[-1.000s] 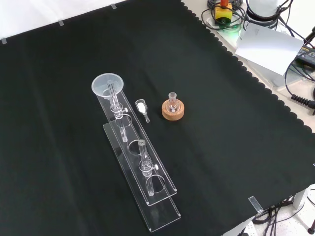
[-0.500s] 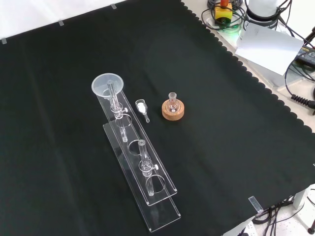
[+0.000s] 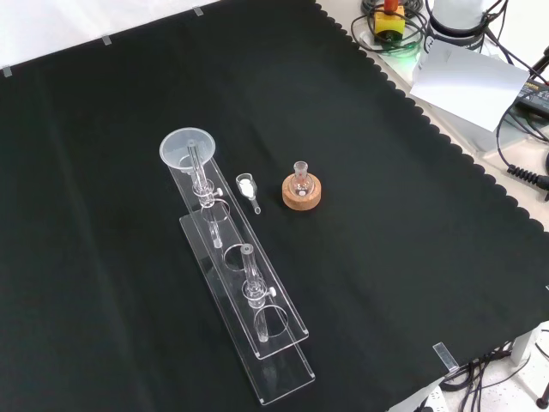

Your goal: Pick up the funnel from the transparent funnel stand.

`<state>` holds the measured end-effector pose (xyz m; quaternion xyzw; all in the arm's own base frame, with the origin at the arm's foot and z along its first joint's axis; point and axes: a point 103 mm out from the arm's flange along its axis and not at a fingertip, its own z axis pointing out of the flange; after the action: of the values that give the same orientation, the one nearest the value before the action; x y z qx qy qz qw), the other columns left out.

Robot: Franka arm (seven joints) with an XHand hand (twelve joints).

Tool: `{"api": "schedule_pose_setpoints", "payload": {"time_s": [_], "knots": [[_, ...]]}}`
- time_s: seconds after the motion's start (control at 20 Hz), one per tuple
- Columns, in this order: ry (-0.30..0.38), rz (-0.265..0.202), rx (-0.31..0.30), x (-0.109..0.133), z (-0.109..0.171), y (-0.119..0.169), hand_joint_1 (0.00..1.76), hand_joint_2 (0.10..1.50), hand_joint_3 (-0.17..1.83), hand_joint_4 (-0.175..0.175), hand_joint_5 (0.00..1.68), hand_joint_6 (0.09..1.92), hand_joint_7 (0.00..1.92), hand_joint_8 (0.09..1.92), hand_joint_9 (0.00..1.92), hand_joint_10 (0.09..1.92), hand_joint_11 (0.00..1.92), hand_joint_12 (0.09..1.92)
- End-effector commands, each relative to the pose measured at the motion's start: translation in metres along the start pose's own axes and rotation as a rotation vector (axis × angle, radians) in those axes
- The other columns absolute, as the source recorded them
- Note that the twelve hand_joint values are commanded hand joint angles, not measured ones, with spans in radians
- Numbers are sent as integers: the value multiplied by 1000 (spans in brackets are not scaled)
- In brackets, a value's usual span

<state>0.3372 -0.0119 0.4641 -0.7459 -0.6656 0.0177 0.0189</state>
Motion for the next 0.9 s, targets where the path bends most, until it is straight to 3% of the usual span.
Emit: {"api": "schedule_pose_setpoints", "payload": {"time_s": [0.05,0.25,0.6,0.9], "knots": [[1,19,27,1,16,36,0,1183,379,6,198,87,2,529,169,642,68,1383],[-16,23,49,5,27,61,0,1182,374,6,196,87,2,528,169,642,68,1385],[-64,-33,94,30,44,106,5,1169,347,10,191,87,33,543,190,662,68,1400],[-102,-52,129,54,62,131,27,1157,320,7,190,87,70,572,210,687,67,1405]]}}
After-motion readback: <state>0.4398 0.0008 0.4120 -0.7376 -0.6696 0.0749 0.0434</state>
